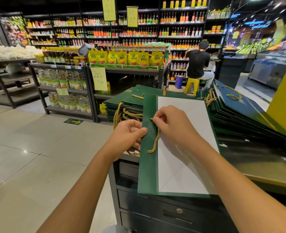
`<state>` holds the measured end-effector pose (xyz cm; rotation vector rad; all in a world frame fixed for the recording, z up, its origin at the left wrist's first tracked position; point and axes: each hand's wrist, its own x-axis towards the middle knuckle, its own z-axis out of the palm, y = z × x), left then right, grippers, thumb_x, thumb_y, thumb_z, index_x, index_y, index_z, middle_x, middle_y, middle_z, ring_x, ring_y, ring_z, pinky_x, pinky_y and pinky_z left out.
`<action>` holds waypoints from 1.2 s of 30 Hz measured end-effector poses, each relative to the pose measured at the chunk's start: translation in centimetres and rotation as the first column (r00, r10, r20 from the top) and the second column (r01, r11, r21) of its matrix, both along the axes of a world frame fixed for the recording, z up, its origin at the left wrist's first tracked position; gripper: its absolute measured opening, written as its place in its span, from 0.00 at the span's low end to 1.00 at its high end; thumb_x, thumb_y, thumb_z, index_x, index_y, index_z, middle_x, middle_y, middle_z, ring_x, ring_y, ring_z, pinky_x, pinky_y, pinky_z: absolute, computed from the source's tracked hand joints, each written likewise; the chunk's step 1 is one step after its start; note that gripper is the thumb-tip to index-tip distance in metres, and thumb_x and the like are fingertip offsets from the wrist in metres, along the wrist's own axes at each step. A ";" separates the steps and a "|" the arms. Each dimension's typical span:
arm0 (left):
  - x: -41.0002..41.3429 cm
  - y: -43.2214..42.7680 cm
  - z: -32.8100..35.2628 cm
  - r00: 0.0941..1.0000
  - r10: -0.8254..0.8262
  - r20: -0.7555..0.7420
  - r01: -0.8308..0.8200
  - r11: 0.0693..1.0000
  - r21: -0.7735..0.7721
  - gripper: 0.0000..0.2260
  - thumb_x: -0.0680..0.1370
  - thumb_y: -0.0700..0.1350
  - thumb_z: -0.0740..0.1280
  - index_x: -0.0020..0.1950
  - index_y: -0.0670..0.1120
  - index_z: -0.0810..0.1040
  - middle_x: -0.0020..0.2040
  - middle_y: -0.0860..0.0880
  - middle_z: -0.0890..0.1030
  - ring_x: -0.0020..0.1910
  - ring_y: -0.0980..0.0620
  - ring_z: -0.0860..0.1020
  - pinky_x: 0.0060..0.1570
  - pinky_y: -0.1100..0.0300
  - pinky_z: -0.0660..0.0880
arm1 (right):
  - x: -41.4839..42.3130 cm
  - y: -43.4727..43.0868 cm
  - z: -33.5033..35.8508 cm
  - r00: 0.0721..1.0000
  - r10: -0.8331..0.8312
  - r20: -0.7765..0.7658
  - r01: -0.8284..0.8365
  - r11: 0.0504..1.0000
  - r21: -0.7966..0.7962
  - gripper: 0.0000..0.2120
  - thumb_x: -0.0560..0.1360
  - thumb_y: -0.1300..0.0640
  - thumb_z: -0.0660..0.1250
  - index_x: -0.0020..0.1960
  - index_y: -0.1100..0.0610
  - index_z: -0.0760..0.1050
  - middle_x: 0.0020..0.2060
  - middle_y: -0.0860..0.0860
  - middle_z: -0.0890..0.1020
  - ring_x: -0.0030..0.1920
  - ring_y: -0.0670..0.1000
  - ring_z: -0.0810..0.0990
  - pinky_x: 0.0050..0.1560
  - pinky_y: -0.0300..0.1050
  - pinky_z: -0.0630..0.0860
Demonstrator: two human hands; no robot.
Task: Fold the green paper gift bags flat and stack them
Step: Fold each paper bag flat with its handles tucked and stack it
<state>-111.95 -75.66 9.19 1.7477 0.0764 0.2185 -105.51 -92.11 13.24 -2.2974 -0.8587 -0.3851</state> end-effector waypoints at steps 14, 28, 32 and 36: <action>-0.2 0.1 0.0 1.000 -0.013 0.023 0.012 1.000 0.017 0.04 0.82 0.39 0.67 0.54 0.39 0.78 0.39 0.43 0.85 0.34 0.49 0.83 0.34 0.57 0.81 | -3.2 -3.1 -3.5 0.951 0.305 0.056 -0.293 0.943 -0.161 0.13 0.71 0.41 0.76 0.54 0.42 0.85 0.37 0.39 0.68 0.41 0.38 0.67 0.48 0.45 0.59; -0.3 -0.2 0.3 0.999 -0.025 0.045 0.024 1.000 0.008 0.04 0.82 0.40 0.67 0.53 0.40 0.78 0.39 0.43 0.85 0.37 0.48 0.84 0.38 0.55 0.84 | -3.3 -2.7 -5.2 0.949 0.167 0.266 -0.175 0.985 0.004 0.03 0.82 0.58 0.66 0.52 0.55 0.78 0.45 0.43 0.69 0.44 0.44 0.67 0.46 0.41 0.65; -0.3 -0.2 0.3 0.999 -0.019 0.048 0.019 1.000 0.013 0.04 0.82 0.40 0.67 0.53 0.40 0.79 0.39 0.44 0.86 0.37 0.49 0.84 0.37 0.56 0.83 | -3.3 -2.9 -5.1 0.959 0.199 0.203 -0.207 0.978 0.019 0.02 0.80 0.57 0.69 0.50 0.53 0.80 0.41 0.38 0.68 0.40 0.40 0.69 0.46 0.41 0.65; -0.2 -0.3 0.1 0.999 0.002 0.033 -0.002 1.000 0.003 0.05 0.82 0.41 0.67 0.54 0.40 0.79 0.42 0.42 0.87 0.38 0.49 0.85 0.35 0.58 0.82 | -3.1 -4.6 -4.5 0.978 0.163 0.131 -0.173 0.983 0.068 0.04 0.77 0.52 0.72 0.50 0.51 0.81 0.41 0.43 0.73 0.41 0.43 0.74 0.45 0.42 0.69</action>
